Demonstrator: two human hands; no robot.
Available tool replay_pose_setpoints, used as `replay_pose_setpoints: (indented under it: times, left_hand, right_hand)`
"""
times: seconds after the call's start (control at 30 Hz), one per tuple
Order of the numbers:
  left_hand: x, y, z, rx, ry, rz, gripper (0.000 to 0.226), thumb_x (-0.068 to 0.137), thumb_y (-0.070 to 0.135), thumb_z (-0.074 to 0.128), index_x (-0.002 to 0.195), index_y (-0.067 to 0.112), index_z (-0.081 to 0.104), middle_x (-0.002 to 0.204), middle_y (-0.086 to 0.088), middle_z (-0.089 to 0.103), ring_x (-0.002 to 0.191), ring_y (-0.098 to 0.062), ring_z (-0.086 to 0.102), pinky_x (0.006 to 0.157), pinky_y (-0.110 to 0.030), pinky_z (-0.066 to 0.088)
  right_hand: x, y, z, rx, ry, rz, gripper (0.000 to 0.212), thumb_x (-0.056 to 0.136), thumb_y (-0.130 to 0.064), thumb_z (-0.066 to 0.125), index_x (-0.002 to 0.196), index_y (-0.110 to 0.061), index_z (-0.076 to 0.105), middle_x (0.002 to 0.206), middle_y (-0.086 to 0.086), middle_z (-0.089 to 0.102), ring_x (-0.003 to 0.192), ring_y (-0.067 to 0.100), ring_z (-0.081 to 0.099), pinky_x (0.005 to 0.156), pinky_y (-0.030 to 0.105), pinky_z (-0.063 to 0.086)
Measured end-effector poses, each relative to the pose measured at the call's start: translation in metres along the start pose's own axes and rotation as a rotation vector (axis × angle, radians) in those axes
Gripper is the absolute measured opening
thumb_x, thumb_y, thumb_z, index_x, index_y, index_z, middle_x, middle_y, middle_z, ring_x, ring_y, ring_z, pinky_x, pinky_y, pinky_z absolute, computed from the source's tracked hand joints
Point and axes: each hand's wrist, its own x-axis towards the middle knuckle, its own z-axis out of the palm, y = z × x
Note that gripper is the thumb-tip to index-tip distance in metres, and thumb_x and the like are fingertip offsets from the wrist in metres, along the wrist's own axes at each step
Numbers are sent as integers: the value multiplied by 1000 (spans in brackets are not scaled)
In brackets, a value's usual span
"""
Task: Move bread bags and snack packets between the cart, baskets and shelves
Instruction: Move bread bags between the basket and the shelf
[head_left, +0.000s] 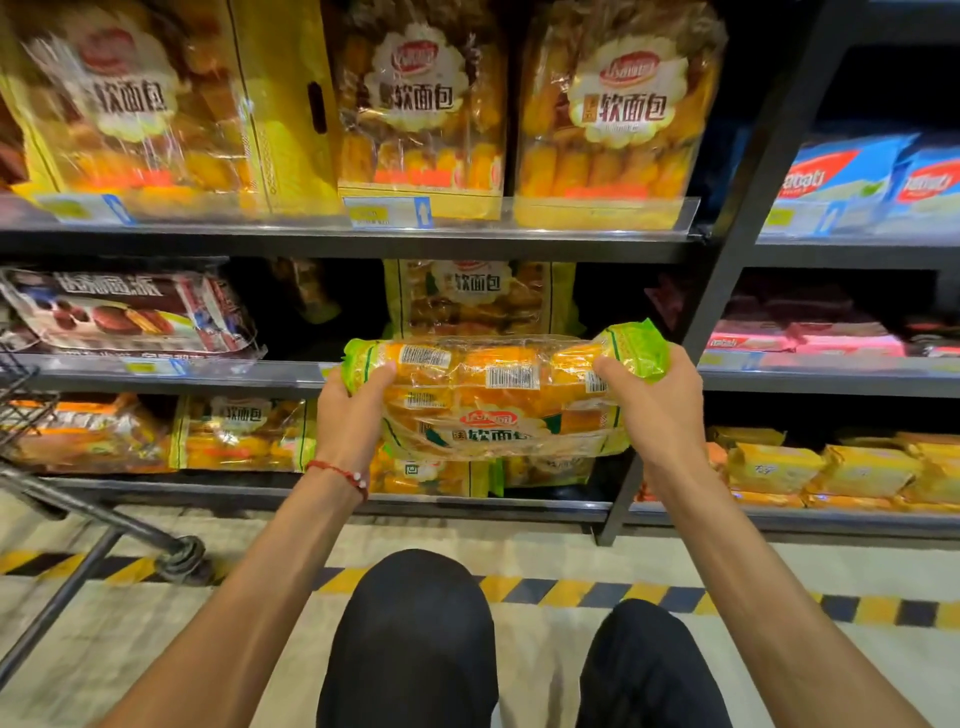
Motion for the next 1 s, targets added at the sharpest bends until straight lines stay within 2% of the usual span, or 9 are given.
replay_pose_setpoints:
  times: [0.1, 0.13, 0.27, 0.5, 0.6, 0.77, 0.83, 0.9, 1.0]
  left_hand:
    - [-5, 8, 6, -21, 9, 35, 42, 91, 35, 74, 127, 17, 61, 112, -3, 75, 105, -23, 72, 83, -39, 58]
    - [-4, 8, 7, -20, 6, 53, 38, 92, 35, 75, 124, 19, 62, 111, -2, 76, 104, -21, 73, 83, -39, 59]
    - [-3, 19, 11, 15, 23, 123, 39, 89, 37, 78, 121, 20, 62, 110, -3, 75, 100, -20, 74, 91, -48, 60]
    - [24, 20, 15, 49, 54, 286, 37, 88, 34, 80, 117, 18, 64, 110, -7, 73, 101, -25, 72, 91, -50, 60]
    - [33, 19, 22, 1, 86, 345, 39, 90, 32, 78, 121, 14, 62, 108, -3, 72, 99, -18, 71, 87, -39, 61]
    - [46, 20, 28, -17, 108, 419, 38, 93, 30, 74, 123, 12, 59, 99, 7, 66, 86, 1, 64, 76, -17, 53]
    - [54, 19, 29, 10, 108, 435, 36, 94, 30, 74, 122, 13, 59, 98, 10, 65, 82, 7, 62, 74, -14, 51]
    - [65, 15, 30, 45, 93, 417, 37, 93, 31, 74, 124, 16, 59, 103, 8, 66, 89, 1, 64, 81, -21, 55]
    - [81, 7, 29, 99, 7, 342, 62, 89, 37, 78, 141, 19, 48, 118, 5, 65, 103, -5, 65, 94, -31, 57]
  right_hand:
    - [0, -3, 1, -13, -8, -49, 30, 89, -25, 80, 107, -34, 58, 101, -4, 71, 94, 16, 72, 87, 47, 61]
    - [0, -3, 2, -13, -10, -63, 31, 90, -25, 79, 110, -33, 58, 101, -5, 71, 94, 16, 71, 88, 47, 61]
    - [0, -5, 8, 10, -19, -115, 40, 93, -21, 76, 128, -24, 56, 106, -5, 69, 96, 12, 70, 91, 42, 60]
    - [21, -5, 28, 61, 1, -196, 37, 96, -18, 73, 126, -29, 54, 109, -3, 68, 99, 16, 70, 90, 44, 61]
    - [33, -6, 34, 89, 32, -250, 35, 97, -17, 72, 123, -32, 53, 107, -3, 68, 98, 16, 70, 88, 40, 61]
    - [51, -7, 44, 114, 31, -327, 39, 96, -13, 73, 129, -24, 54, 106, -8, 67, 92, 1, 67, 80, 19, 56]
    - [58, 0, 49, 114, 23, -316, 40, 96, -14, 73, 129, -23, 54, 109, -3, 68, 95, 6, 68, 82, 21, 57]
    - [62, 11, 55, 101, 10, -275, 40, 96, -17, 74, 131, -22, 55, 113, 1, 69, 101, 12, 69, 87, 26, 57]
    - [67, 25, 63, 97, 2, -198, 41, 98, -22, 72, 134, -23, 53, 114, -2, 69, 102, 12, 68, 93, 35, 59]
